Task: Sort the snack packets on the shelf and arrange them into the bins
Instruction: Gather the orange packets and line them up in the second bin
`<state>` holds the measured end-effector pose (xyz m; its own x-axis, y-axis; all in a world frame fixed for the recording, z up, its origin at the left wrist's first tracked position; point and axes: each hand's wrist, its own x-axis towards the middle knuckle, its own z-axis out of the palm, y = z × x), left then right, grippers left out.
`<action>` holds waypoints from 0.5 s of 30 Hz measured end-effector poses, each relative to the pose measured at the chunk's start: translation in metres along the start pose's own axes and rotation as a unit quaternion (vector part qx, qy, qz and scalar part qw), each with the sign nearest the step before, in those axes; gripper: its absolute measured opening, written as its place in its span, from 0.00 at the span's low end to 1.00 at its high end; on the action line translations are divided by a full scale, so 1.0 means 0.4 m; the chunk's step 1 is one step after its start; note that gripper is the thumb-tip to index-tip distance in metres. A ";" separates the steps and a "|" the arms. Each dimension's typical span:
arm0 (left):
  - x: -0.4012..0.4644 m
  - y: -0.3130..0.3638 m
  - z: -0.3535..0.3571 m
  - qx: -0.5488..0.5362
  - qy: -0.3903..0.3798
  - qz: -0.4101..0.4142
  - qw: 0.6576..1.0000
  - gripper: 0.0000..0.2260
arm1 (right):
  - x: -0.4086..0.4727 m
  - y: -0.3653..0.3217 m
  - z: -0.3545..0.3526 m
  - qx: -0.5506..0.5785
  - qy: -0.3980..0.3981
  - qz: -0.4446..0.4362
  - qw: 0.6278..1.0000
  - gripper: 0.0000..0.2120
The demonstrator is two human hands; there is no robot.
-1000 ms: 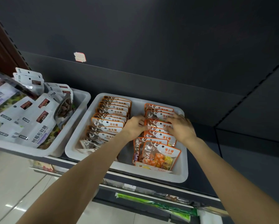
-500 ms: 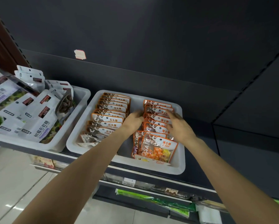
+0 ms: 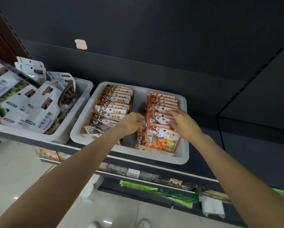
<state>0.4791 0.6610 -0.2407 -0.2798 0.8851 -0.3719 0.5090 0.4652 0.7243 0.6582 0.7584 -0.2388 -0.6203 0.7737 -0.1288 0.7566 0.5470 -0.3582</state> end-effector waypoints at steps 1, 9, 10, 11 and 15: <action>-0.008 -0.004 0.004 0.013 0.003 0.005 1.000 0.13 | 0.003 -0.005 0.004 -0.025 -0.014 0.006 1.000 0.23; -0.033 -0.003 0.015 -0.058 0.067 0.026 0.996 0.09 | -0.008 -0.022 -0.004 0.036 0.006 0.005 0.999 0.07; -0.039 -0.005 0.012 -0.061 0.076 0.045 0.994 0.07 | -0.022 -0.023 -0.010 0.071 0.032 -0.009 0.997 0.06; -0.046 -0.007 0.011 -0.060 0.081 0.057 0.993 0.04 | -0.037 -0.023 -0.014 0.101 0.044 -0.019 0.994 0.05; -0.054 -0.018 0.018 -0.073 0.066 0.021 0.995 0.10 | -0.072 -0.025 -0.001 0.104 -0.032 -0.015 0.994 0.09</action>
<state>0.4872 0.6387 -0.2420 -0.3695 0.8898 -0.2677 0.4011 0.4126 0.8178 0.6685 0.7307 -0.2310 -0.6583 0.7328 -0.1722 0.6835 0.4860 -0.5446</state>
